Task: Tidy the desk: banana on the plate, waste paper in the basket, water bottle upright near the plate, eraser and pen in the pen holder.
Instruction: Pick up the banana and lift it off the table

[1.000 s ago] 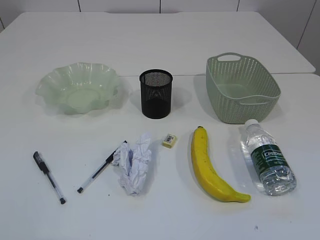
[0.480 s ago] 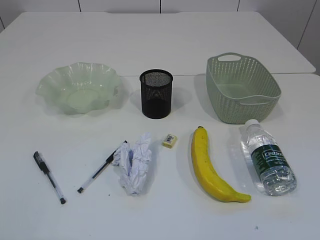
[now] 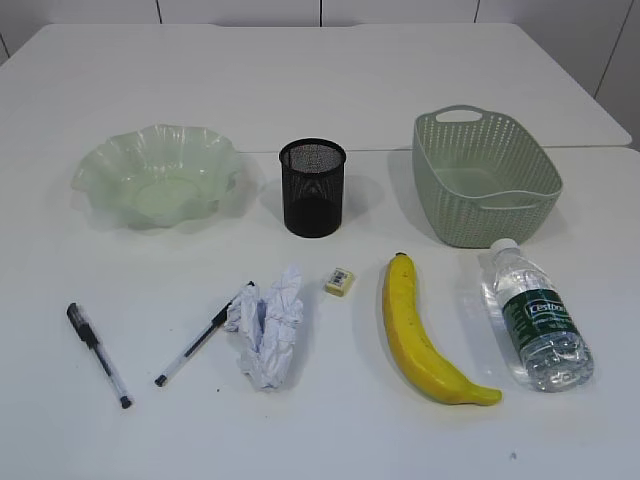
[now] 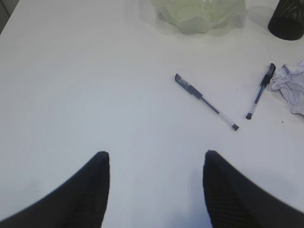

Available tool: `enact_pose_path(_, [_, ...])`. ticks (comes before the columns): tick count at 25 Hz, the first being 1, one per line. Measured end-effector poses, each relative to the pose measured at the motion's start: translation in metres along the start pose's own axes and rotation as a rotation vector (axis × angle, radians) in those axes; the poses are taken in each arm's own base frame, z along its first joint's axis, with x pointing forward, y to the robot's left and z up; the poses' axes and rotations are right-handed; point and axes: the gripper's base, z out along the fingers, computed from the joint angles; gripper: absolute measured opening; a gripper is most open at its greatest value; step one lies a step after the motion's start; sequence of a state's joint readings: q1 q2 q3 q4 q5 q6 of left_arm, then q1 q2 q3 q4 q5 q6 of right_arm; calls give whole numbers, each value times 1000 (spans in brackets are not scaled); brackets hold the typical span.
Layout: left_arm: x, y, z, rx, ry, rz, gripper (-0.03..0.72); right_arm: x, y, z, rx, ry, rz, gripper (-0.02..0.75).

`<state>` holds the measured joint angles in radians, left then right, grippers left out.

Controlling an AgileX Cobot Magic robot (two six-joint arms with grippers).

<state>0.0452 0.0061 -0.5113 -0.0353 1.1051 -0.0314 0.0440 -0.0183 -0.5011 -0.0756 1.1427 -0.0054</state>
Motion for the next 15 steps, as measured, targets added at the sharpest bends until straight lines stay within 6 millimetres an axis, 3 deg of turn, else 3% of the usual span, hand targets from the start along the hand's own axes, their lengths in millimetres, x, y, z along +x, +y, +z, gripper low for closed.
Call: enact_pose_path(15, [-5, -2, -2, 17, -40, -8, 433, -8, 1, -5, -17, -69, 5, 549])
